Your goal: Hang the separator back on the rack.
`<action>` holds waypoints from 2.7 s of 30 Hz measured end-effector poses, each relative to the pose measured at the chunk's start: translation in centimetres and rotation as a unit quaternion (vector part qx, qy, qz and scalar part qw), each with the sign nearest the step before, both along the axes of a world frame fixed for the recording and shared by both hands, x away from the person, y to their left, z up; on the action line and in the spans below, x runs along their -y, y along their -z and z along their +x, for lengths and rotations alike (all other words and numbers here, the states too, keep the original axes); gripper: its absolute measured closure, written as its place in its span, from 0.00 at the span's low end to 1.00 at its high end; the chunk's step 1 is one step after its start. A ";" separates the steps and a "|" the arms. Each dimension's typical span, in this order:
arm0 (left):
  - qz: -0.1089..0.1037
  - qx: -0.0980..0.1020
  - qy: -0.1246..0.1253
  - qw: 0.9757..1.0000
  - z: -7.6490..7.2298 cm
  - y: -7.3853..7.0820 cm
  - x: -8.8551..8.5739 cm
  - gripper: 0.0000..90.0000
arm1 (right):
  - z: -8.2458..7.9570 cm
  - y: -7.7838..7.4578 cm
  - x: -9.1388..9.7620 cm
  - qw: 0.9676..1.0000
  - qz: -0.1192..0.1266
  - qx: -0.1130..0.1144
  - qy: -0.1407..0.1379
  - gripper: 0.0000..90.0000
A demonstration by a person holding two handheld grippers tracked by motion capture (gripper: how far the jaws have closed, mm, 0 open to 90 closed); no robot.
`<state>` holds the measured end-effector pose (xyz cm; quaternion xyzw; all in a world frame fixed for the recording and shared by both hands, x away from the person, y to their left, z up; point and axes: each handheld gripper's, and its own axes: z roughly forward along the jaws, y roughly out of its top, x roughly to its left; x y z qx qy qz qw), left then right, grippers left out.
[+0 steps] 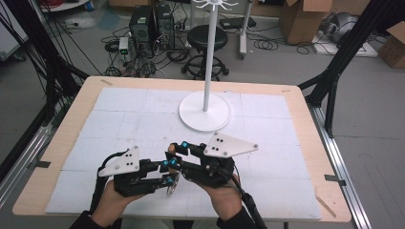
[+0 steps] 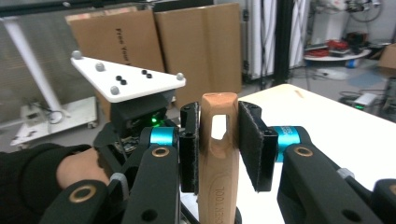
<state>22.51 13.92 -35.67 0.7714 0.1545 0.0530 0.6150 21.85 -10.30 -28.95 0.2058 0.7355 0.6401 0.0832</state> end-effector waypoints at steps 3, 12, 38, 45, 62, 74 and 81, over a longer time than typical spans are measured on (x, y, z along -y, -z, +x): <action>-0.010 0.000 0.028 1.000 -0.2 -0.3 -0.1 0.78 | 0.3 0.2 0.5 0.999 0.020 0.008 -0.033 0.46; -0.033 0.006 0.122 0.992 -0.7 -0.9 0.1 0.78 | 1.9 1.4 2.9 0.982 0.046 0.001 -0.182 0.45; -0.055 0.002 0.047 0.997 -0.6 -0.6 0.2 0.52 | 0.8 1.3 2.4 0.992 0.058 0.013 -0.110 0.79; -0.037 0.013 0.006 0.999 -0.7 -0.6 0.3 0.56 | 0.3 1.5 1.7 0.998 0.050 0.009 -0.039 0.79; -0.023 0.002 0.014 1.000 -0.6 -0.3 0.3 0.81 | -0.2 1.6 1.1 0.998 0.057 -0.008 -0.029 0.71; -0.032 0.004 0.092 0.995 -0.9 -0.6 0.6 0.81 | 1.8 2.1 2.8 0.980 0.049 0.001 -0.192 0.58; -0.031 0.003 0.114 0.993 -1.0 -0.6 0.7 0.81 | 1.9 2.6 2.4 0.971 0.059 0.001 -0.230 0.72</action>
